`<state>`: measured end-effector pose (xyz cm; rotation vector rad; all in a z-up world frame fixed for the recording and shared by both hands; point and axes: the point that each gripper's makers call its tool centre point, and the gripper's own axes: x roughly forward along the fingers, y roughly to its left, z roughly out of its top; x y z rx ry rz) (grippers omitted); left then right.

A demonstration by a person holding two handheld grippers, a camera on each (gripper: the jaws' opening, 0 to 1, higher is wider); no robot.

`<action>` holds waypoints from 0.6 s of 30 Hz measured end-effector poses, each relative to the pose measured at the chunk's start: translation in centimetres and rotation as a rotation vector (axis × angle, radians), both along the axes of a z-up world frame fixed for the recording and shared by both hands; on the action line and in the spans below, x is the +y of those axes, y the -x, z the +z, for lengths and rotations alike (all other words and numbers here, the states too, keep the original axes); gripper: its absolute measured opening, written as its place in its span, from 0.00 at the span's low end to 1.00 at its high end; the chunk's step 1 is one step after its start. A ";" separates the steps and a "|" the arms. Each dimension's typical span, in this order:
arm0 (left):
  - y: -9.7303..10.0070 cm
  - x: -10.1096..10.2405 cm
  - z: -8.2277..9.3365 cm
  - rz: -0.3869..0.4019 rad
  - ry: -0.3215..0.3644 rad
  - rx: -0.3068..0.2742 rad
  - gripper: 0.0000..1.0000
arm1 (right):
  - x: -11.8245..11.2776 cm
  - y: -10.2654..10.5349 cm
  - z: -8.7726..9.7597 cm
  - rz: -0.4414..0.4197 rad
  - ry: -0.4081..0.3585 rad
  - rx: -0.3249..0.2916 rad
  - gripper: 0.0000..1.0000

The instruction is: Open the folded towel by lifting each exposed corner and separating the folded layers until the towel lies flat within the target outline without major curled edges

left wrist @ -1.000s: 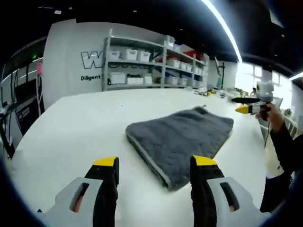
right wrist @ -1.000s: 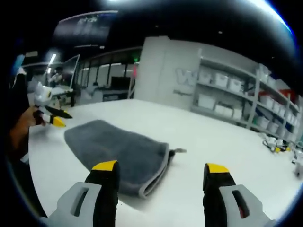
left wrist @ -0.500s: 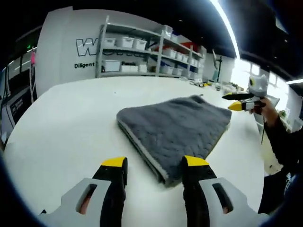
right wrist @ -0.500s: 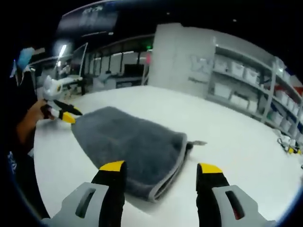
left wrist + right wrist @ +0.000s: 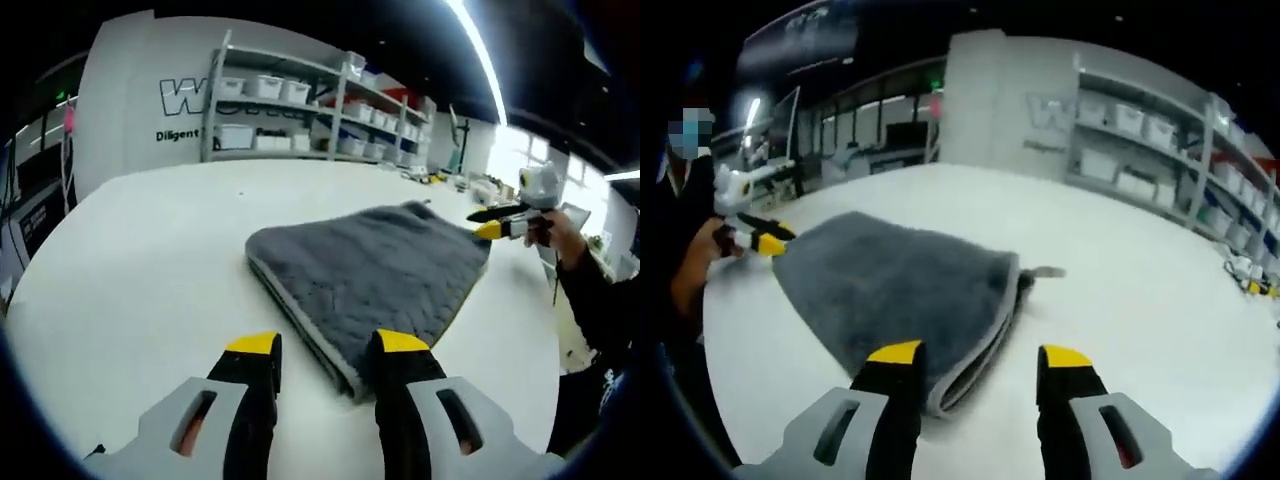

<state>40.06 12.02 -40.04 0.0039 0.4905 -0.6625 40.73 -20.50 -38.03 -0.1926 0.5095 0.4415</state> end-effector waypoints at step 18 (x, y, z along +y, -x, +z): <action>0.6 -0.9 -0.7 -0.043 0.007 0.024 0.21 | 0.2 0.2 -2.5 0.009 0.082 0.094 0.11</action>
